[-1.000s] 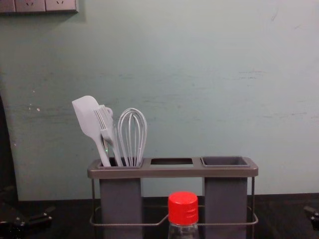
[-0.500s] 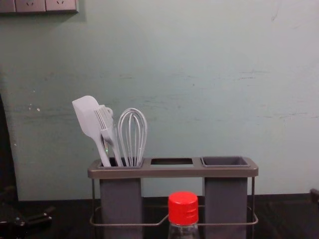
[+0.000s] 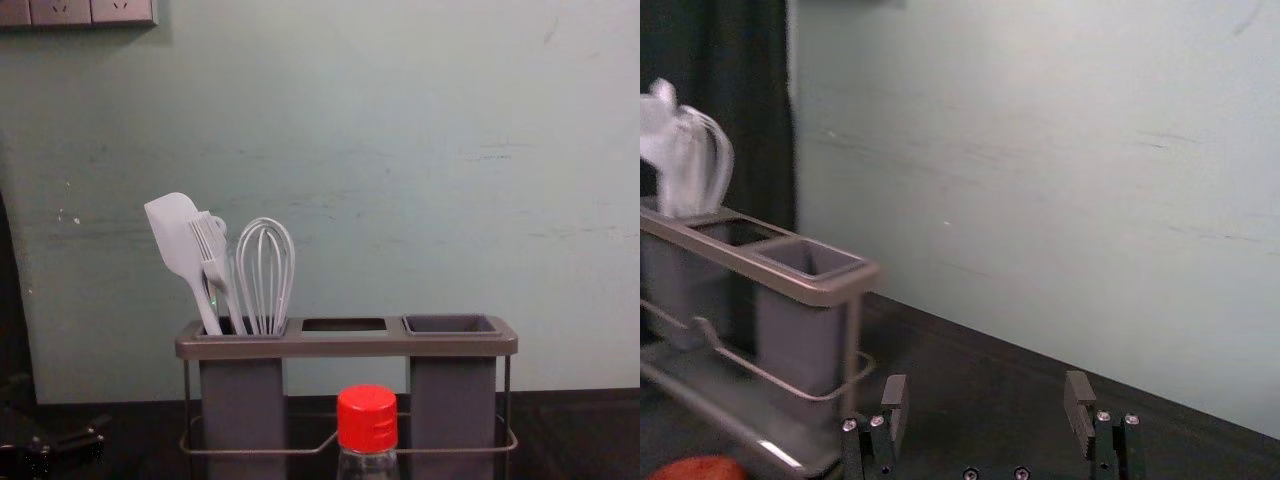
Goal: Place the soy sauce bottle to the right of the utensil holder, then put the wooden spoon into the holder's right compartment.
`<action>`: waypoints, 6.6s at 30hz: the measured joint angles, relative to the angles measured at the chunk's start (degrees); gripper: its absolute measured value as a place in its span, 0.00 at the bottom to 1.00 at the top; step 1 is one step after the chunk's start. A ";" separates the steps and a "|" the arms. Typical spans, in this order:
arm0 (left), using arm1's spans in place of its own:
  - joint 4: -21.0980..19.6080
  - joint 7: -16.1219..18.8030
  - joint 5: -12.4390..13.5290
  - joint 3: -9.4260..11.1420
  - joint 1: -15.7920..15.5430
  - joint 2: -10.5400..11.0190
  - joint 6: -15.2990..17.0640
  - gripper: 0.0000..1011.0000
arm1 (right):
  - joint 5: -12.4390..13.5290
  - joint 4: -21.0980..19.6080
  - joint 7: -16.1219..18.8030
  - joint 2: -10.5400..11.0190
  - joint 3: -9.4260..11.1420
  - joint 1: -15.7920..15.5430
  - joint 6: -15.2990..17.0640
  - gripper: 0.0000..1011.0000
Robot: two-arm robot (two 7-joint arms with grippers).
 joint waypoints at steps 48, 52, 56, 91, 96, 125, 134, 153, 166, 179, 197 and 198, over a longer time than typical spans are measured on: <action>0.00 0.00 0.00 0.00 0.00 0.00 0.00 0.99 | 10.58 -3.96 29.96 0.91 -7.79 6.17 11.99 0.99; 0.00 0.00 0.00 0.00 0.00 0.00 0.00 0.99 | 9.66 -4.26 30.46 0.90 -9.07 7.41 12.49 0.99; 0.00 0.00 0.00 0.00 0.00 0.00 0.00 0.99 | 9.26 -3.95 30.80 0.44 -10.20 8.63 12.81 0.99; 0.00 0.00 0.00 0.00 0.00 0.00 0.00 0.99 | 7.27 2.20 31.43 -6.30 -18.50 18.80 15.70 0.99; 0.00 0.00 0.00 0.00 0.00 0.00 0.00 0.99 | 6.83 3.31 30.94 -7.22 -18.91 19.31 14.89 0.99; 0.00 0.00 0.00 0.00 0.00 0.00 0.00 0.99 | 6.93 3.18 30.91 -7.16 -18.81 19.25 14.79 0.51; 0.00 0.00 0.00 0.00 0.00 0.00 0.00 0.99 | 6.97 3.15 30.94 -7.13 -18.81 19.24 14.83 0.38; 0.00 0.00 0.00 0.00 0.00 0.00 0.00 0.99 | 8.98 -7.63 26.09 -0.21 -12.09 12.63 15.38 0.38; 0.00 0.00 0.00 0.00 0.00 0.00 0.00 0.99 | 12.12 -9.94 21.80 5.95 -1.14 1.99 12.21 0.38; 0.00 0.00 0.00 0.00 0.00 0.00 0.00 0.99 | 9.06 -4.45 20.40 3.70 1.14 4.05 12.01 0.38; 0.00 0.00 0.00 0.00 0.00 0.00 0.00 0.99 | 5.41 5.87 21.01 -4.27 -0.50 12.42 10.99 0.38; 0.00 0.00 0.00 0.00 0.00 0.00 0.00 0.99 | 5.28 6.22 21.08 -4.54 -0.59 12.71 10.99 0.38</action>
